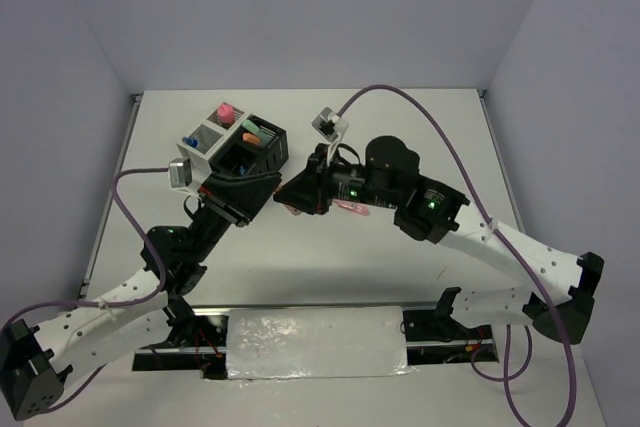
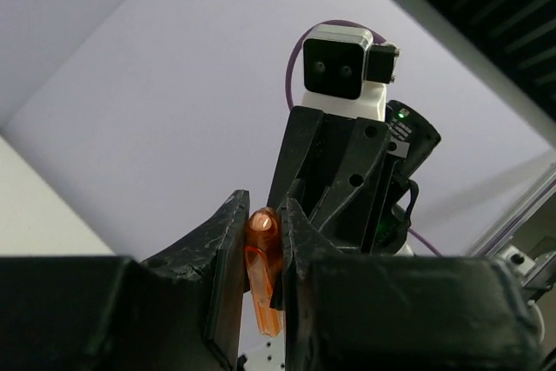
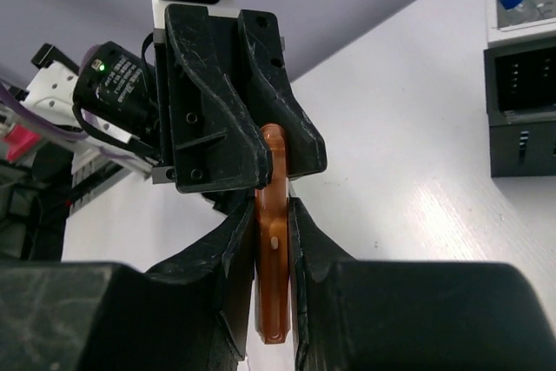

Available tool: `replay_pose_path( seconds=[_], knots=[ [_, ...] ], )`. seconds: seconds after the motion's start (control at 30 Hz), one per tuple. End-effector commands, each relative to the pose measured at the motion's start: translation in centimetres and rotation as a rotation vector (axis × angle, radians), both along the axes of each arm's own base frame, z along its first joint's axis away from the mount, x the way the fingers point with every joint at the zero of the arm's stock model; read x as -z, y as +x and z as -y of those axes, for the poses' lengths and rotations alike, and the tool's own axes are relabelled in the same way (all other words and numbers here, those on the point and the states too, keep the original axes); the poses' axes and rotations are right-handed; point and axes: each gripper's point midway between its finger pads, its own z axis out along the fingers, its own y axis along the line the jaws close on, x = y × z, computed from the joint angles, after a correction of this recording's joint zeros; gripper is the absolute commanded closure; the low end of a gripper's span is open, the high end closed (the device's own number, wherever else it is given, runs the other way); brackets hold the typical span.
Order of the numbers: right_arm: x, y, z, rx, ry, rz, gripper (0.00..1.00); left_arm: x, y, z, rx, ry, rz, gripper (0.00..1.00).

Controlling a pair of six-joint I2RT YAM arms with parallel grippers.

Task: Sort the stationery into containers
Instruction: Close the pen cap on the pen, then place the pen in the storage box.

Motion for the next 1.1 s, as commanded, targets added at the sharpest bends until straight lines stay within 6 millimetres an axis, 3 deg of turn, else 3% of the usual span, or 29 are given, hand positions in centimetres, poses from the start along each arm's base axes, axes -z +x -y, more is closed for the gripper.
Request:
replay_pose_path(
  seconds=[0.0, 0.23, 0.33, 0.4, 0.43, 0.5, 0.53, 0.57, 0.63, 0.7, 0.8, 0.87, 0.9, 0.93, 0.97, 1.0, 1.03, 1.07],
  knots=[
    [-16.0, 1.7, 1.1, 0.076, 0.398, 0.304, 1.0, 13.4, -3.6, 4.9, 0.25, 0.373, -0.178, 1.0],
    [-13.7, 2.7, -1.3, 0.018, 0.383, 0.252, 1.0, 11.9, -3.9, 4.9, 0.247, 0.387, -0.125, 1.0],
    [-13.0, 2.2, -1.7, -0.024, 0.352, 0.255, 1.0, 12.2, -3.4, 4.8, 0.225, 0.415, -0.143, 1.0],
    [-12.1, 2.2, -1.2, -0.015, 0.328, 0.261, 0.96, 11.3, -2.3, 4.0, 0.141, 0.423, -0.141, 1.0],
    [-10.3, 2.4, -1.0, -0.006, 0.301, 0.242, 0.9, 12.1, -1.9, 3.6, 0.109, 0.464, -0.174, 1.0],
    [-9.8, 2.6, 0.7, 0.034, 0.309, 0.235, 0.77, 10.5, -0.6, 2.3, 0.006, 0.468, -0.181, 1.0],
    [-7.8, 2.9, 0.9, 0.051, 0.289, 0.187, 0.58, 11.4, -0.1, 1.7, -0.036, 0.518, -0.219, 1.0],
    [-8.1, 2.8, 2.2, 0.076, 0.304, 0.191, 0.49, 9.7, 0.4, 1.3, -0.069, 0.512, -0.21, 1.0],
    [-6.4, 3.3, 3.3, 0.121, 0.28, 0.156, 0.28, 8.3, 1.3, 0.4, -0.14, 0.534, -0.219, 1.0],
    [-5.0, 4.3, 4.2, 0.173, 0.245, 0.131, 0.17, 7.5, 2.1, -0.1, -0.19, 0.54, -0.227, 1.0],
    [-2.4, 5.4, 5.9, 0.251, 0.181, 0.069, 0.11, 5.4, 3.2, -1.0, -0.27, 0.543, -0.241, 1.0],
    [-0.6, 6.2, 7.2, 0.311, 0.144, 0.048, 0.07, 6.0, 4.3, -1.6, -0.327, 0.591, -0.284, 1.0],
    [-0.2, 6.2, 8.3, 0.347, 0.129, 0.046, 0.07, 5.4, 5.3, -2.9, -0.418, 0.605, -0.306, 1.0],
    [0.0, 7.2, 9.5, 0.431, 0.123, 0.043, 0.06, 7.0, 6.3, -3.6, -0.476, 0.67, -0.356, 1.0],
    [1.2, 7.6, 10.4, 0.48, 0.097, 0.026, 0.06, 7.1, 7.2, -4.5, -0.535, 0.691, -0.379, 1.0],
    [1.5, 7.5, 11.7, 0.526, 0.086, 0.018, 0.05, 6.2, 8.8, -6.5, -0.636, 0.689, -0.404, 1.0],
    [1.7, 7.9, 12.6, 0.58, 0.078, 0.018, 0.05, 7.7, 10.1, -7.0, -0.675, 0.754, -0.451, 1.0],
    [1.8, 7.5, 13.2, 0.588, 0.075, 0.028, 0.05, 7.4, 11.2, -7.9, -0.722, 0.757, -0.469, 1.0]
  ],
)
